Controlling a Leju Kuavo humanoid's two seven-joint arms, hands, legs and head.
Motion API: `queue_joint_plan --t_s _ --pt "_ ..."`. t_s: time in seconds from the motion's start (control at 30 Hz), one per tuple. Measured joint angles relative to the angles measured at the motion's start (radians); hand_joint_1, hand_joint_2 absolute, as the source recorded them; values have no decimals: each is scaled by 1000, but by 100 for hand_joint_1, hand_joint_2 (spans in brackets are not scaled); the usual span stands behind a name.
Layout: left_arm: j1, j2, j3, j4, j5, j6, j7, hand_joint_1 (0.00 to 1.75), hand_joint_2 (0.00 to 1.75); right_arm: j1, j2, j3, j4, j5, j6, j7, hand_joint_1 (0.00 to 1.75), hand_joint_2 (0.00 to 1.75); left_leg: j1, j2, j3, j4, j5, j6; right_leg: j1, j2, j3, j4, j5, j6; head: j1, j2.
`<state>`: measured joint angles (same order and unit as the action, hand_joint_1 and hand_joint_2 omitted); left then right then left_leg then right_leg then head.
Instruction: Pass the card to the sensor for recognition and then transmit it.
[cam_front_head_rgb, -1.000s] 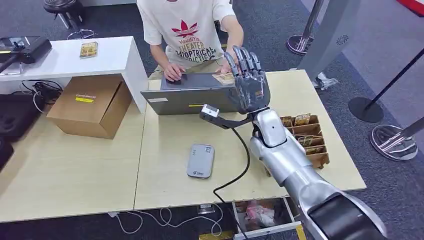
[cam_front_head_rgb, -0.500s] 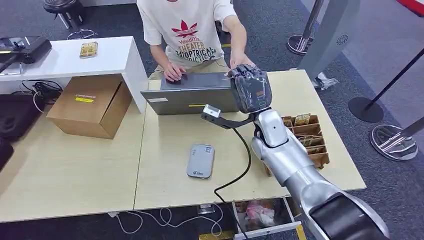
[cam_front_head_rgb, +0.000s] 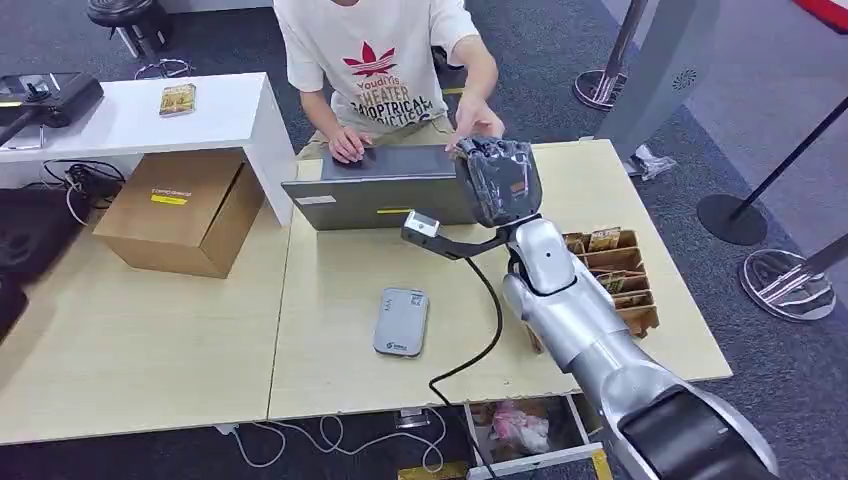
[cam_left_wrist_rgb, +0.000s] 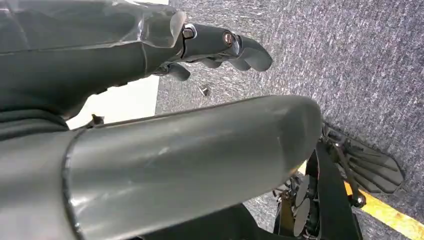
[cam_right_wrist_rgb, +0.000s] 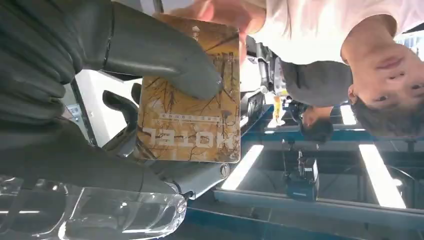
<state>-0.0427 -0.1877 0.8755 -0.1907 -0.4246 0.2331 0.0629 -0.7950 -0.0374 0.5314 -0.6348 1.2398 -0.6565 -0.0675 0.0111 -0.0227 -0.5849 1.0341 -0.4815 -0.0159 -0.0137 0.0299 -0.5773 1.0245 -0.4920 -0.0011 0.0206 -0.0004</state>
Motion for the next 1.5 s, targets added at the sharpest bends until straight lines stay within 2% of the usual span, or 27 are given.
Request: queue_joint_plan --t_s 0.27,0.7,1.0,1.03,1.1,1.23,1.37,1.5 --pt "0 0 0 0 0 -3 0 0 0 2 0 -2 -25 -2 -8 -11 175 175 0 0 0 0 0 0 0 0 0 0 0 0 0 0" --pt "0 -1 1 0 -4 -3 0 0 0 48 -2 -46 -183 -8 -12 -6 175 175 0 0 0 0 0 0 0 0 0 0 0 0 0 0" --pt "0 -2 3 0 -5 -3 0 0 0 85 -3 -72 -277 -59 39 -31 175 175 0 0 0 0 0 0 0 0 0 0 0 0 0 0" --pt "0 -1 3 0 -5 -3 -1 0 0 88 -3 -74 -285 -84 62 -42 175 175 0 0 0 0 0 0 0 0 0 0 0 0 0 0" --pt "0 -1 5 0 -5 -3 -5 0 0 102 -3 -85 -306 -196 168 -96 175 175 0 0 0 0 0 0 0 0 0 0 0 0 0 0" --pt "1 -1 7 0 -12 -24 -12 0 0 150 -5 -110 -346 -373 337 -140 175 175 0 0 0 0 0 0 0 0 0 0 0 0 0 0" --pt "1 1 7 0 -22 -37 -13 0 0 208 -19 -132 -372 -520 447 -178 175 175 0 0 0 0 0 0 0 0 0 0 0 0 0 0" --pt "3 5 7 0 -28 -45 -13 0 0 257 -34 -146 -389 -643 545 -189 175 175 0 0 0 0 -1 0 0 0 0 0 0 0 0 0"
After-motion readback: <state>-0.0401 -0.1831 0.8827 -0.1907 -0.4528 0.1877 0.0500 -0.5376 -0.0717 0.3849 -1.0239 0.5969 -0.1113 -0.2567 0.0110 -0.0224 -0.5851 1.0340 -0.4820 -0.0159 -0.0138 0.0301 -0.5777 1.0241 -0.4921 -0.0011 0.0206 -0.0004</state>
